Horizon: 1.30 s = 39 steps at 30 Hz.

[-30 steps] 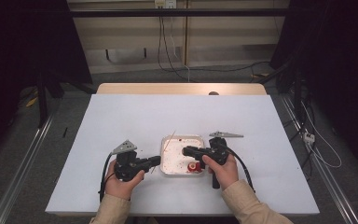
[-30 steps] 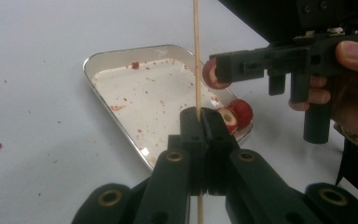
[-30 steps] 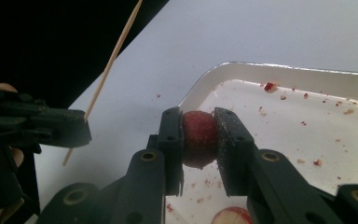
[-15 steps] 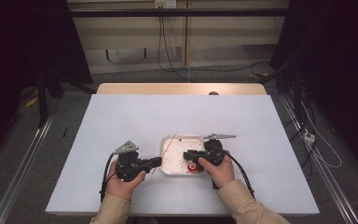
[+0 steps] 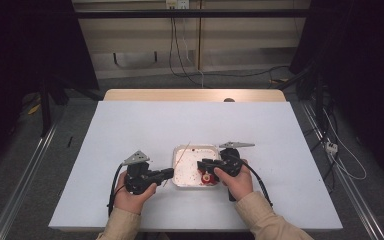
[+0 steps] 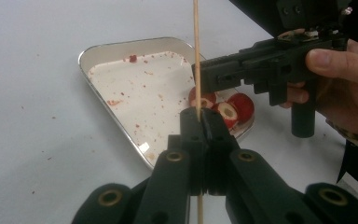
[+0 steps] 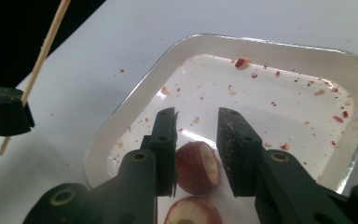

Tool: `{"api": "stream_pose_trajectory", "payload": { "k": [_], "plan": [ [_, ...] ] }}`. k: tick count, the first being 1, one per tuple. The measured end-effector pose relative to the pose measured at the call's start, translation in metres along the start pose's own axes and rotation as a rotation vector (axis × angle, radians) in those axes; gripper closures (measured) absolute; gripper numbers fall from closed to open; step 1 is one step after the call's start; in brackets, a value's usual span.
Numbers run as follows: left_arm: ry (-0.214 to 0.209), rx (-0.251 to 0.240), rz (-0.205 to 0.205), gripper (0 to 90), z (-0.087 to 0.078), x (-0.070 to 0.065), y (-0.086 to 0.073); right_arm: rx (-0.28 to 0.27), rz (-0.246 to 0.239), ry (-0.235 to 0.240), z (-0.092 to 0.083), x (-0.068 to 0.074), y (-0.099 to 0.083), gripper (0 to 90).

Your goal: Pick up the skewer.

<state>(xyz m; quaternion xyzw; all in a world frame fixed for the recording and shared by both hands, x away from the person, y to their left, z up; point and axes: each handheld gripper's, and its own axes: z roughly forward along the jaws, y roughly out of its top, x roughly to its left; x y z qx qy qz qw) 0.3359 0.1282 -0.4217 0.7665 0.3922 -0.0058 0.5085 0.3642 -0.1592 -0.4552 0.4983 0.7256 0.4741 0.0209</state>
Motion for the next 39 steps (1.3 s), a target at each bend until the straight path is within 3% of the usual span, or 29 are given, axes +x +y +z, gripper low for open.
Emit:
{"api": "stream_pose_trajectory", "payload": {
  "k": [9, 14, 18, 26, 36, 39],
  "plan": [
    [0.005, 0.002, -0.001, 89.0, -0.001, 0.001, 0.000, 0.024, -0.069, -0.007, 0.001, 0.004, 0.008, 65.0],
    [0.004, 0.001, -0.002, 89.0, -0.001, 0.001, 0.000, 0.080, -0.147, -0.032, 0.006, 0.008, 0.008, 64.2],
    [0.006, 0.002, 0.004, 89.0, -0.001, 0.001, 0.000, 0.113, -0.138, -0.045, 0.005, 0.006, 0.007, 72.5],
    [0.010, 0.002, 0.003, 89.0, -0.001, 0.000, 0.000, 0.102, -0.102, -0.042, -0.009, -0.003, 0.006, 72.7],
    [0.004, 0.007, 0.000, 89.0, 0.000, 0.000, 0.000, 0.100, -0.067, -0.026, -0.007, -0.005, 0.002, 74.5],
    [-0.005, 0.010, -0.001, 89.0, 0.001, -0.001, 0.000, 0.041, 0.013, 0.009, -0.012, -0.008, 0.007, 74.6]
  ]
}}
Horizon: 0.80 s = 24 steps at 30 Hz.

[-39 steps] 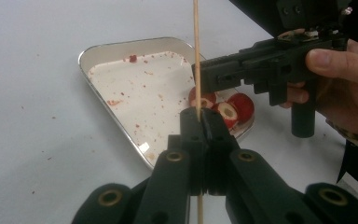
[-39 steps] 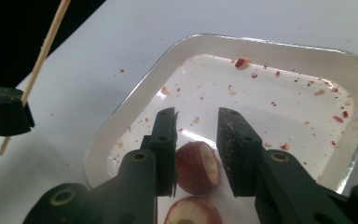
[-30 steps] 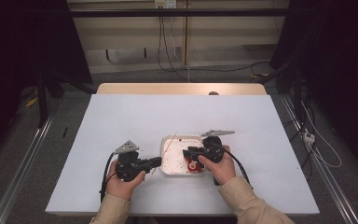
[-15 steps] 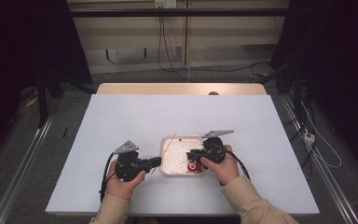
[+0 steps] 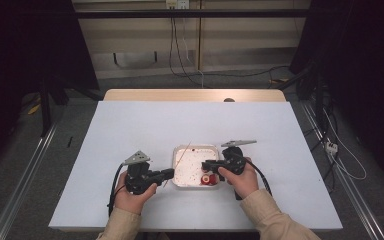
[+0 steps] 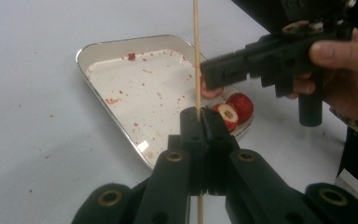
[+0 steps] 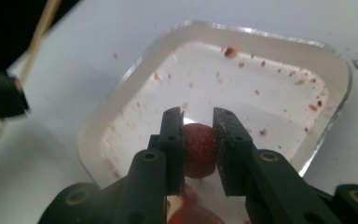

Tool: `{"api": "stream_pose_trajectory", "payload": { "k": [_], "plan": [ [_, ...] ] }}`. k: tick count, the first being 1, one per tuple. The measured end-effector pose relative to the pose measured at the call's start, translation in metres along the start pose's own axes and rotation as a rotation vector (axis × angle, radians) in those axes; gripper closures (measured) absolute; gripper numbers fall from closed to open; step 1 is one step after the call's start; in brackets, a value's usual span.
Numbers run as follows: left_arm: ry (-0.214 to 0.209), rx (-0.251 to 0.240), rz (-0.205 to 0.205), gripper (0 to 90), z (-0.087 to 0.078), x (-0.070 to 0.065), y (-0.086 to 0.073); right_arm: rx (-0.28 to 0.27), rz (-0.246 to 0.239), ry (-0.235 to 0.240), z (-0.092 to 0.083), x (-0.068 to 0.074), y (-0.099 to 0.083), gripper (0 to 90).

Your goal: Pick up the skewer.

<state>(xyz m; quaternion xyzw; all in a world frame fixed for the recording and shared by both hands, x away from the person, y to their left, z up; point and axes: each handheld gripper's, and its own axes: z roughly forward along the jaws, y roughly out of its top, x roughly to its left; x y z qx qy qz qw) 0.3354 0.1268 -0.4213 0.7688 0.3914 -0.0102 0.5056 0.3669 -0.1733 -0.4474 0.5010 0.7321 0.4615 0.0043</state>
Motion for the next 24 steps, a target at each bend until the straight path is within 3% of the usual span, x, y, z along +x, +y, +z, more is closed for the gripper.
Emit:
{"api": "stream_pose_trajectory", "payload": {
  "k": [2, 4, 5, 14, 24],
  "plan": [
    [-0.006, 0.002, -0.001, 89.1, 0.001, -0.002, 0.000, -0.083, 0.107, 0.039, -0.010, -0.006, 0.007, 74.6],
    [-0.013, 0.012, 0.009, 89.1, 0.002, -0.003, 0.000, -0.108, 0.136, 0.050, -0.013, -0.007, 0.009, 74.6],
    [-0.019, 0.011, 0.001, 89.1, 0.003, -0.005, -0.001, -0.149, 0.170, 0.058, -0.019, -0.009, 0.013, 74.6],
    [-0.076, 0.054, 0.024, 89.1, 0.017, -0.022, -0.003, -0.263, 0.251, 0.098, -0.035, -0.007, 0.024, 74.6],
    [-0.077, 0.080, 0.043, 89.1, 0.025, -0.030, -0.005, -0.302, 0.279, 0.152, -0.041, 0.000, 0.028, 74.6]
  ]
}}
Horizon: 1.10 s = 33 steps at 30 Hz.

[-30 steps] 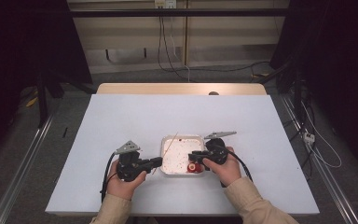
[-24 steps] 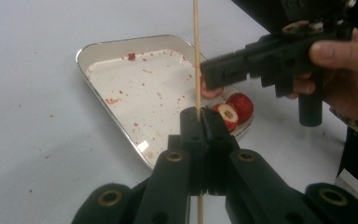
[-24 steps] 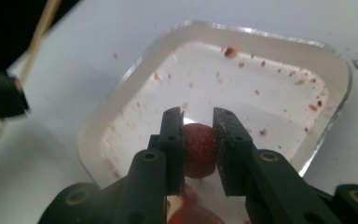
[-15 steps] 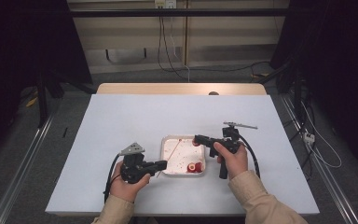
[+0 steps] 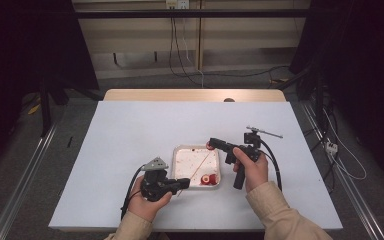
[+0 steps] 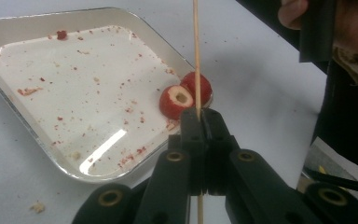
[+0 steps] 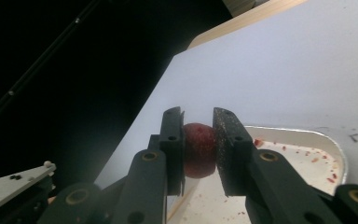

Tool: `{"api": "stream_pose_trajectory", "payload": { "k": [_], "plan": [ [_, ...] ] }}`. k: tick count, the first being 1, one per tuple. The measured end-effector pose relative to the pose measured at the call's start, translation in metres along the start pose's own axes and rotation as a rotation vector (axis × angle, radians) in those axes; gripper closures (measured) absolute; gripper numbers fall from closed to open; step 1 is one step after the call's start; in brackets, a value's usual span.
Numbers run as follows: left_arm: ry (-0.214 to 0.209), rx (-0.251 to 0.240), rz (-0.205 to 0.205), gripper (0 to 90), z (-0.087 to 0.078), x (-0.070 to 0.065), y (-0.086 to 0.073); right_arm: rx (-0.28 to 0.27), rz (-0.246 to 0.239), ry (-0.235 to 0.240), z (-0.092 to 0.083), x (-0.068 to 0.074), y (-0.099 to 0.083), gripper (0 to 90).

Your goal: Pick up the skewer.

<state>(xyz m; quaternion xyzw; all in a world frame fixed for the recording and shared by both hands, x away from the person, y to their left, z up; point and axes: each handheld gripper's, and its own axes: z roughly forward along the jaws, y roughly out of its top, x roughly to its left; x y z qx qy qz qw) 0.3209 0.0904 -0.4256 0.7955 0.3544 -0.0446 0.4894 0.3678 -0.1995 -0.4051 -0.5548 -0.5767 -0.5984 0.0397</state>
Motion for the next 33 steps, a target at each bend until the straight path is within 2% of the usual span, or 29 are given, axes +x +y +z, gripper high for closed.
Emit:
{"api": "stream_pose_trajectory", "payload": {
  "k": [12, 19, 27, 33],
  "plan": [
    [0.012, -0.031, -0.005, 89.2, -0.0025, 0.0003, 0.0004, 0.005, 0.001, 0.014, 0.0009, 0.0022, -0.0019, 74.6],
    [0.014, -0.059, -0.016, 89.2, -0.0022, -0.0005, 0.0000, -0.007, 0.023, 0.033, 0.0025, 0.0038, -0.0039, 74.5],
    [0.030, -0.082, -0.023, 89.3, 0.0001, -0.0022, -0.0009, -0.034, 0.090, 0.047, 0.0014, -0.0011, -0.0084, 74.2],
    [0.032, -0.103, -0.028, 89.3, -0.0006, -0.0032, -0.0006, -0.039, 0.090, 0.048, 0.0008, -0.0017, -0.0095, 74.1]
  ]
}}
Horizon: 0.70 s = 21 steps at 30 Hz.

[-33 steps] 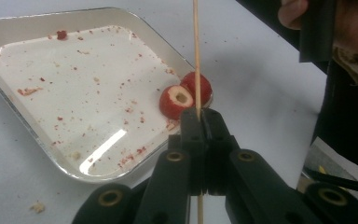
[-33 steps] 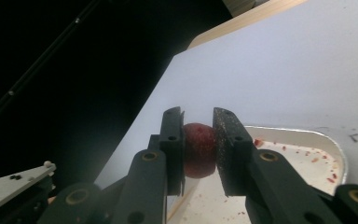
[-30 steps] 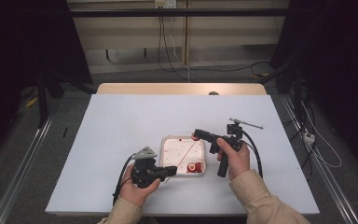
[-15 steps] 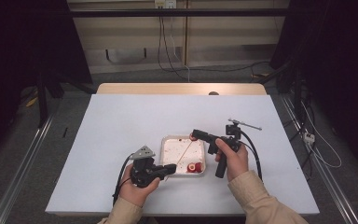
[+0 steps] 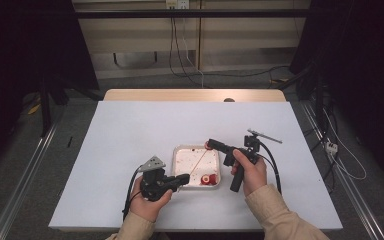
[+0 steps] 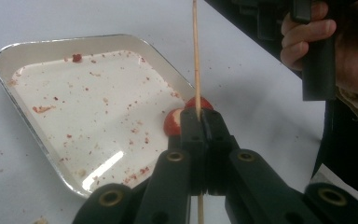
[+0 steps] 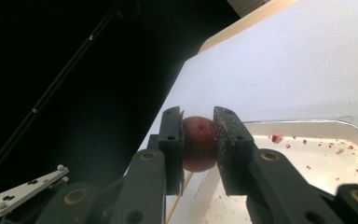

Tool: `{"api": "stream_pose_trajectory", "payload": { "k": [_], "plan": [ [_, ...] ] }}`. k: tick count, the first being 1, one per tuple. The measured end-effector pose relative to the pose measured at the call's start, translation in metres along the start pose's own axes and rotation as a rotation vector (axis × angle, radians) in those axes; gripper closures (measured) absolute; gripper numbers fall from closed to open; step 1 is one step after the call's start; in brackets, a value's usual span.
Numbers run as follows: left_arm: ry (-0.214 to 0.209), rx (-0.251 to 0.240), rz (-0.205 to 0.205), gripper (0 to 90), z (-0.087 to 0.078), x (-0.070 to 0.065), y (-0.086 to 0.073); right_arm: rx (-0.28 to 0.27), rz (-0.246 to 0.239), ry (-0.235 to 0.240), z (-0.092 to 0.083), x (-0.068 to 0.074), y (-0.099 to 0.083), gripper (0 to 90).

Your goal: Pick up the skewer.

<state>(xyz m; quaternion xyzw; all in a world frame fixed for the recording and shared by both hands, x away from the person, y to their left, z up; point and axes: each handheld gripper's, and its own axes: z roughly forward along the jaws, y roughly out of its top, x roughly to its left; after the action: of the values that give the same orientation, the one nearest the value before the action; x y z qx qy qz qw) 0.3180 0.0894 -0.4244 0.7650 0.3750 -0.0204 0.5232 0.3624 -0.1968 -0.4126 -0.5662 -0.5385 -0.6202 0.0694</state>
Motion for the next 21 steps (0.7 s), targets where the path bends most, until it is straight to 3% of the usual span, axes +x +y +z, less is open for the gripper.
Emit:
{"api": "stream_pose_trajectory", "payload": {
  "k": [6, 11, 16, 19, 21],
  "plan": [
    [-0.028, 0.001, -0.006, 89.2, 0.002, 0.001, -0.002, 0.005, 0.032, 0.032, 0.000, 0.001, 0.000, 74.2],
    [-0.014, 0.025, 0.020, 88.8, 0.008, -0.004, -0.004, 0.014, 0.069, 0.061, 0.000, 0.002, 0.002, 74.4],
    [-0.011, 0.053, 0.031, 88.7, 0.013, -0.006, -0.005, 0.027, 0.066, 0.080, 0.002, 0.006, 0.002, 74.5],
    [-0.011, 0.057, 0.017, 88.7, 0.015, -0.007, -0.005, 0.026, 0.060, 0.086, 0.003, 0.009, 0.002, 74.6],
    [-0.007, 0.051, -0.003, 89.3, 0.014, -0.007, -0.005, 0.026, 0.023, 0.070, 0.004, 0.012, 0.001, 74.6]
  ]
}}
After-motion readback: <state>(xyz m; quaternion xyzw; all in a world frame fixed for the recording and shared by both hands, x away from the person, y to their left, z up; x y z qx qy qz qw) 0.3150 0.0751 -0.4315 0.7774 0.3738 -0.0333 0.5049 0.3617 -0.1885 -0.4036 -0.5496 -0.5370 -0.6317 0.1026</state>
